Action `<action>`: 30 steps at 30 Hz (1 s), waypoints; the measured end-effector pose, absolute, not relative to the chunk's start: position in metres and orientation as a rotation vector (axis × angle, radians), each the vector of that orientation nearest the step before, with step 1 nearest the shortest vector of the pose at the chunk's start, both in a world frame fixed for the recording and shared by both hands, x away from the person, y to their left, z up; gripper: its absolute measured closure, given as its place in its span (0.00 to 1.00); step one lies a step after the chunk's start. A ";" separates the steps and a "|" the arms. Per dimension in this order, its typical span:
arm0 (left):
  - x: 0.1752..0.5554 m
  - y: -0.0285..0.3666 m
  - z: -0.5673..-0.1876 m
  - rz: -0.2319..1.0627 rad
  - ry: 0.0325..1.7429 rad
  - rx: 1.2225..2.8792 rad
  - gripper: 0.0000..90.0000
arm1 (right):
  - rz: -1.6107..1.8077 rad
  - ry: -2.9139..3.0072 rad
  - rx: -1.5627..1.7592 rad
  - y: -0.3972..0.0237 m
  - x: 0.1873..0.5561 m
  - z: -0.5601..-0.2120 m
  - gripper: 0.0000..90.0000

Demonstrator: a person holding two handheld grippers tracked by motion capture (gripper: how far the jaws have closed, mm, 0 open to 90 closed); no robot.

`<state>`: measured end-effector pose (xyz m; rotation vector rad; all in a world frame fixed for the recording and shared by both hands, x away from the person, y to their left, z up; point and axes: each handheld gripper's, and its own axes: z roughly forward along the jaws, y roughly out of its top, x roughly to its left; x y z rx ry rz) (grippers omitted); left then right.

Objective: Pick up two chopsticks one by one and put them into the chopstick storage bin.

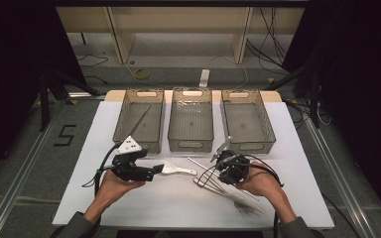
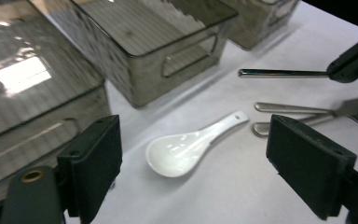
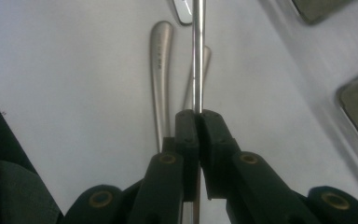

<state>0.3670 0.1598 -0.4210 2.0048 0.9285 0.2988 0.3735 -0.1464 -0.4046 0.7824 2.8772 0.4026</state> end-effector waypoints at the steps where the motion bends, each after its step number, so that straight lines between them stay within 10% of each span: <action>1: 0.367 0.159 -0.422 0.292 0.921 2.017 0.20 | 0.406 2.879 0.749 -0.144 0.372 -0.404 0.96; 30: 0.343 0.112 -0.431 0.184 0.516 2.237 0.26 | 0.393 2.969 0.349 -0.112 0.340 -0.402 0.96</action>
